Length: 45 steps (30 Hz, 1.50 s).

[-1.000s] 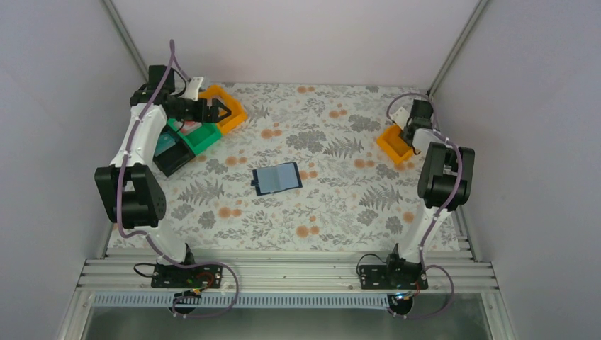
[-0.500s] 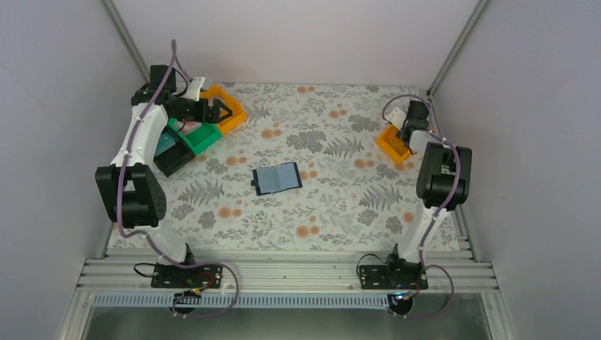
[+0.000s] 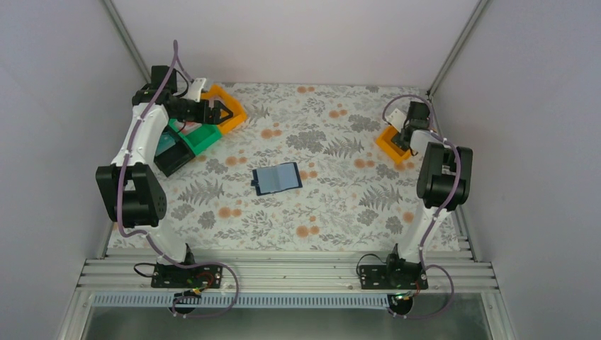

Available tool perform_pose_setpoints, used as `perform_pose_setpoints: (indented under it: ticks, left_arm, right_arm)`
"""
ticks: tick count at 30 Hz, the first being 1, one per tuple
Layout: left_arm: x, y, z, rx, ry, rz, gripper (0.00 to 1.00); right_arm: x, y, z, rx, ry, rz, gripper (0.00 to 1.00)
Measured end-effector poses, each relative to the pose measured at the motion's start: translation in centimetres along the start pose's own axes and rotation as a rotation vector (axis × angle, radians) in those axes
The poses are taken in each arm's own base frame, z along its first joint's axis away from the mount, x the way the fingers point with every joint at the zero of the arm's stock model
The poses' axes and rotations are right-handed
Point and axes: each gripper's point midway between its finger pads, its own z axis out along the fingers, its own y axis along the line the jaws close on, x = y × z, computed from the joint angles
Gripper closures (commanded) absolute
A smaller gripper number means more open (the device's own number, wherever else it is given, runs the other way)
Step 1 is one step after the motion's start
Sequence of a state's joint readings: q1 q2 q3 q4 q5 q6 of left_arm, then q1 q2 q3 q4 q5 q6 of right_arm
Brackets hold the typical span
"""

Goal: Take the credit cards out of the card holder

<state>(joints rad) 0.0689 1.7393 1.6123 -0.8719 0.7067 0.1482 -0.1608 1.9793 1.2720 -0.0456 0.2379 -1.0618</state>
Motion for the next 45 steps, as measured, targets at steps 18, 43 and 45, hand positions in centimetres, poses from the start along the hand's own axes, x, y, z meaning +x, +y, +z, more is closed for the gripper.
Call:
perform_pose_setpoints:
  ticks: [18, 43, 45]
  left_arm:
    - [-0.6, -0.3, -0.6, -0.009, -0.007, 0.033, 0.00]
    - [16.9, 1.5, 2.3, -0.093, 0.416, 0.040, 0.07]
    - [17.2, 1.7, 1.9, -0.112, 0.411, 0.039, 0.07]
  right_arm:
    - [-5.7, -6.2, -8.3, -0.055, -0.270, 0.409, 0.23]
    - [-29.6, 33.7, -30.5, -0.781, -0.173, 0.535, 0.13]
    - [-28.4, 37.1, -29.8, -0.759, -0.110, 0.478, 0.16]
